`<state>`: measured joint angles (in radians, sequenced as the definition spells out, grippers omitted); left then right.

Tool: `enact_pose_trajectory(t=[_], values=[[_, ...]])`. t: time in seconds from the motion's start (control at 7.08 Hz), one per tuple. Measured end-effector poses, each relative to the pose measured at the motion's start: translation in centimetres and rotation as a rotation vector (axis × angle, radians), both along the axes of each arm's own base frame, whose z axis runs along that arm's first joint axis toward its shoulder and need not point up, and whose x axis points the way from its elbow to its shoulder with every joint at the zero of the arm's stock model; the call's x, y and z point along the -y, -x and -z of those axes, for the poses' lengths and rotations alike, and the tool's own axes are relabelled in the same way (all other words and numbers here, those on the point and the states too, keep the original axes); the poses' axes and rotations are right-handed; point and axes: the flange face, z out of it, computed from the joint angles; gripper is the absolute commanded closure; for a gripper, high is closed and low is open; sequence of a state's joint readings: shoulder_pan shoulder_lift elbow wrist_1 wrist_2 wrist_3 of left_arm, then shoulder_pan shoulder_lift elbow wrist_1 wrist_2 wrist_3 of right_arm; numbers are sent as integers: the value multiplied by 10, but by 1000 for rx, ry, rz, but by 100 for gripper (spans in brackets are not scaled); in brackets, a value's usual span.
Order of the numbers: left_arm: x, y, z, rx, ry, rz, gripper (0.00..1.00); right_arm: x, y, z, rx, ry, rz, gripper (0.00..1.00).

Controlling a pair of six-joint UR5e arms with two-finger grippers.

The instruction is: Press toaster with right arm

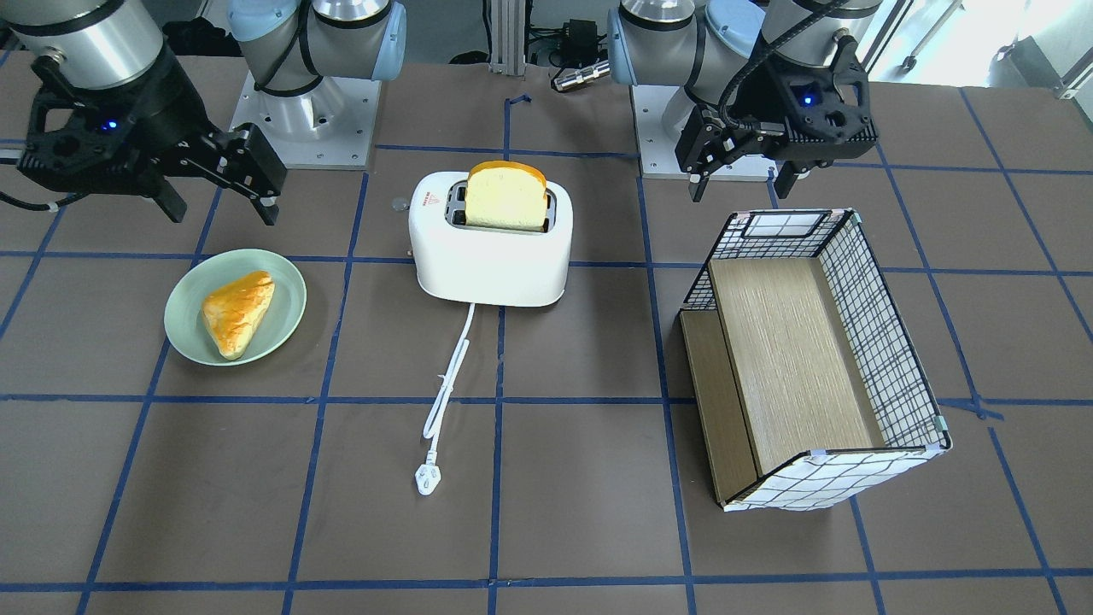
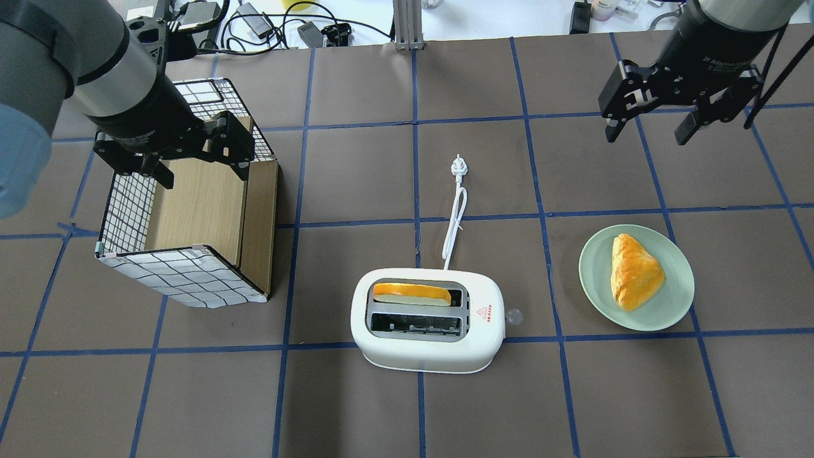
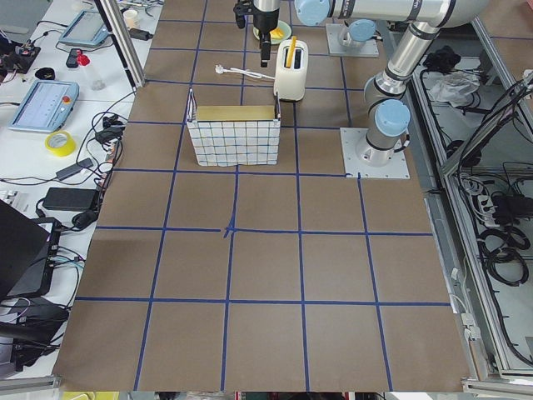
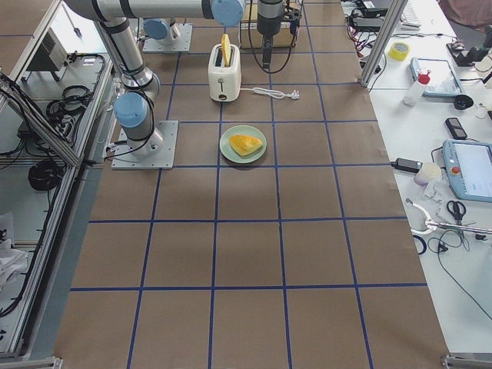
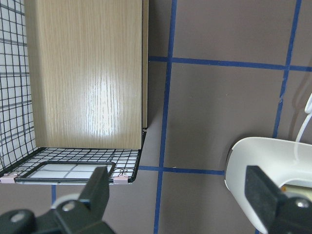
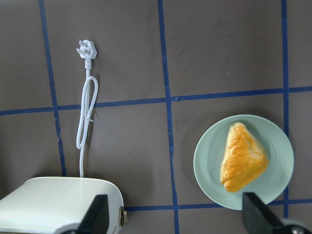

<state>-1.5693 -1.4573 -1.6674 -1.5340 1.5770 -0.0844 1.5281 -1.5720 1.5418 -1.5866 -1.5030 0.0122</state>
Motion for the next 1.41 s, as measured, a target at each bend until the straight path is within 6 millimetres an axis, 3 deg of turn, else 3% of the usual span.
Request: enact_pose_trajectory(t=[0.28, 0.85, 1.41], values=[[0, 0, 0, 0, 0, 0, 0, 4, -12, 5, -49, 2, -42, 0], [0, 0, 0, 0, 0, 0, 0, 4, 5, 6, -88, -36, -35, 0], [0, 0, 0, 0, 0, 0, 0, 3, 2, 6, -59, -37, -33, 0]])
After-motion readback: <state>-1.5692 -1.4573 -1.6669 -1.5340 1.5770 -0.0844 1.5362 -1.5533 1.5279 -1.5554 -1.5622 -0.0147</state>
